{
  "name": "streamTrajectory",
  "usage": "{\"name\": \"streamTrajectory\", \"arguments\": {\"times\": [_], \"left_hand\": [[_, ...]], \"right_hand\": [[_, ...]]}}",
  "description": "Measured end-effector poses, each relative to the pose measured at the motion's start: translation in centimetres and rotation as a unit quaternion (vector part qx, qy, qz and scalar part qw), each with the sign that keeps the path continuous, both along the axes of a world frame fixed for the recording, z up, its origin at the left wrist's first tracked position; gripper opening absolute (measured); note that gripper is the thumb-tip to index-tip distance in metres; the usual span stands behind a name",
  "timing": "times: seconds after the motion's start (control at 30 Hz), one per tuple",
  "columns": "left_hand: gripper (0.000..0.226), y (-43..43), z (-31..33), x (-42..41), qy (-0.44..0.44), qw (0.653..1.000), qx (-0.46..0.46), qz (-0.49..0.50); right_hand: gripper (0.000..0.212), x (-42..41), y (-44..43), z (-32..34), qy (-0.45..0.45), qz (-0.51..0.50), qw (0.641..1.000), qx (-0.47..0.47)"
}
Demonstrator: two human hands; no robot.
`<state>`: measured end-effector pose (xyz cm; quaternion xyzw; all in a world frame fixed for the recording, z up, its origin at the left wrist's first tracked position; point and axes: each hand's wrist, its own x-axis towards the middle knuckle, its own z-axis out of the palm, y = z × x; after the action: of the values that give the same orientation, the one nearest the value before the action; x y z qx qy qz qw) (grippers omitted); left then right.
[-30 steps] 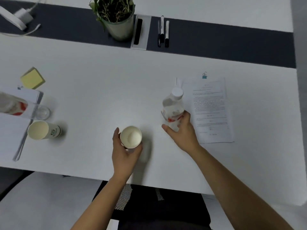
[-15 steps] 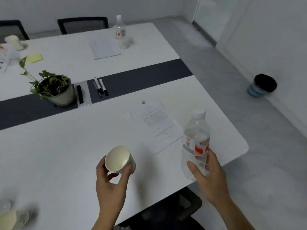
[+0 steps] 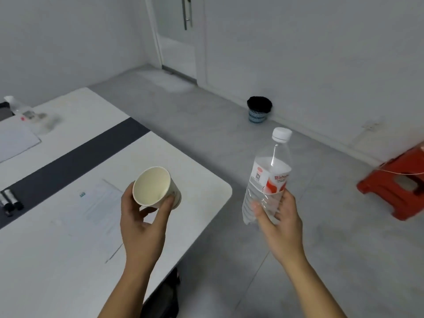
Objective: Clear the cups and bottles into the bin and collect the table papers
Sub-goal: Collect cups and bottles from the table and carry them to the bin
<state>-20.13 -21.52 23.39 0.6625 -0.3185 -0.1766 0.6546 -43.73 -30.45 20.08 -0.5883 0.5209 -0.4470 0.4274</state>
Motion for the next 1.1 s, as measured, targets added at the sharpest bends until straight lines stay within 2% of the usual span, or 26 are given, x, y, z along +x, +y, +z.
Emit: {"name": "streamTrajectory", "arguments": {"times": [0.17,0.27,0.37,0.5,0.73,0.93,1.1], "left_hand": [[0.061,-8.2,-0.3,-9.5,-0.013,1.0,0.007,-0.024],[0.066,-12.6,-0.6,-13.2,-0.014,0.999,0.027,-0.04],[0.069,-17.4,-0.7,-14.9,-0.027,0.998,0.042,-0.043],[0.061,-26.0,-2.3,-14.9,-0.019,0.998,0.046,-0.037],[0.059,-47.8,-4.7,-14.1,0.018,0.996,0.051,-0.072],[0.06,-66.8,-2.4,-14.0,-0.014,0.984,0.066,-0.164],[0.068,-81.5,-3.7,-14.3,-0.042,0.972,0.085,-0.215]], "right_hand": [[0.065,-9.6,-7.0,-0.9,-0.011,-0.029,1.0,0.002],[0.065,-13.6,-11.3,-1.5,-0.023,-0.043,0.999,0.018],[0.065,-15.5,-16.3,-1.9,-0.017,-0.038,0.999,0.025],[0.07,-15.8,-25.3,-3.5,-0.006,-0.02,0.999,0.029],[0.072,-15.5,-45.3,-3.6,0.061,-0.03,0.997,0.048],[0.075,-16.3,-61.2,-0.5,0.092,-0.075,0.992,0.036],[0.076,-16.7,-74.1,-2.8,0.081,-0.117,0.989,0.039]]}}
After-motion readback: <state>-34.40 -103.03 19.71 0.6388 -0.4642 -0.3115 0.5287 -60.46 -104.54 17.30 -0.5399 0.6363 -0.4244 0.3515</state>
